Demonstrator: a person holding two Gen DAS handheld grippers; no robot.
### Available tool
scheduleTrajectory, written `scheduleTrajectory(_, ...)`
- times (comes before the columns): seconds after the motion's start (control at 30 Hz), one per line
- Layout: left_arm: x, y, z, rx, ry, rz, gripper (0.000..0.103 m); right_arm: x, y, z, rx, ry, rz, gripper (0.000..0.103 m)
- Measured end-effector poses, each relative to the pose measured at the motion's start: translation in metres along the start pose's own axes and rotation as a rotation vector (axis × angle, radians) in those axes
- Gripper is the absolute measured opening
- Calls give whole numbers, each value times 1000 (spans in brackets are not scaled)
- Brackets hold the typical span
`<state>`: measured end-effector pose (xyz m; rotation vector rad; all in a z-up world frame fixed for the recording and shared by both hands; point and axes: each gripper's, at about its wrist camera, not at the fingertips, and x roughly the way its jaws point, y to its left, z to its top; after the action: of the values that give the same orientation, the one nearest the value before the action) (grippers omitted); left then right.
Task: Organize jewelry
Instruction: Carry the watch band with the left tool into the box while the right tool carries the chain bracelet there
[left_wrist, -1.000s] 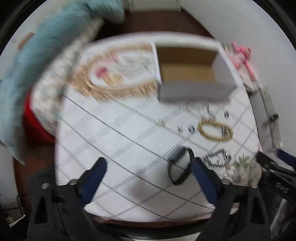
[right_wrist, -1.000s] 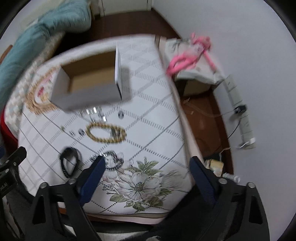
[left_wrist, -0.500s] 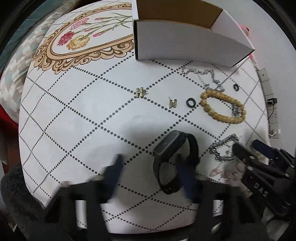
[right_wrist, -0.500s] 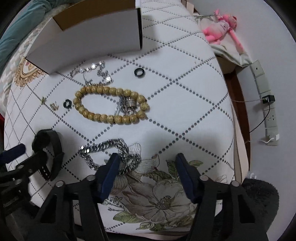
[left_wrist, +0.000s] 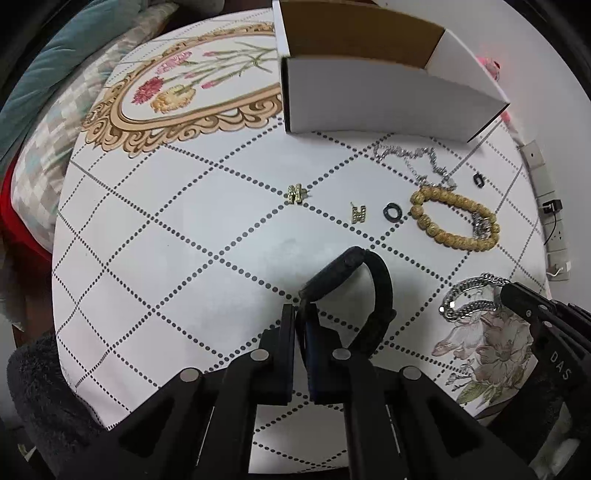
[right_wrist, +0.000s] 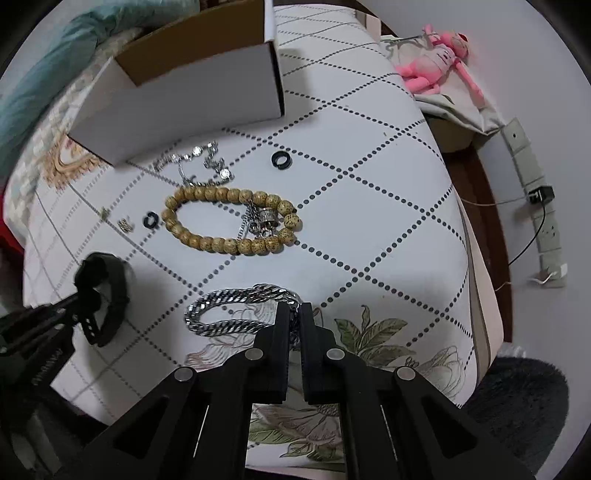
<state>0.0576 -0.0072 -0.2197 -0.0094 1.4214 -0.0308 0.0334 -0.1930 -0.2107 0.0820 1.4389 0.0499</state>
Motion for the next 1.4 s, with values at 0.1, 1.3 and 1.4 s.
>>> scheduleTrajectory(0.1, -19, 4, -10, -3, -27, -7, 3, -13, 2, -3, 0, -29, 12, 5)
scheduleTrajectory(1.3, -117, -7, 125, -49, -218, -131, 3, -152, 33, 146, -80, -307, 179, 5)
scheduleTrajectory(1.4, -106, -3, 142, -59, -189, -146, 3, -138, 36, 166, -84, -275, 186, 5)
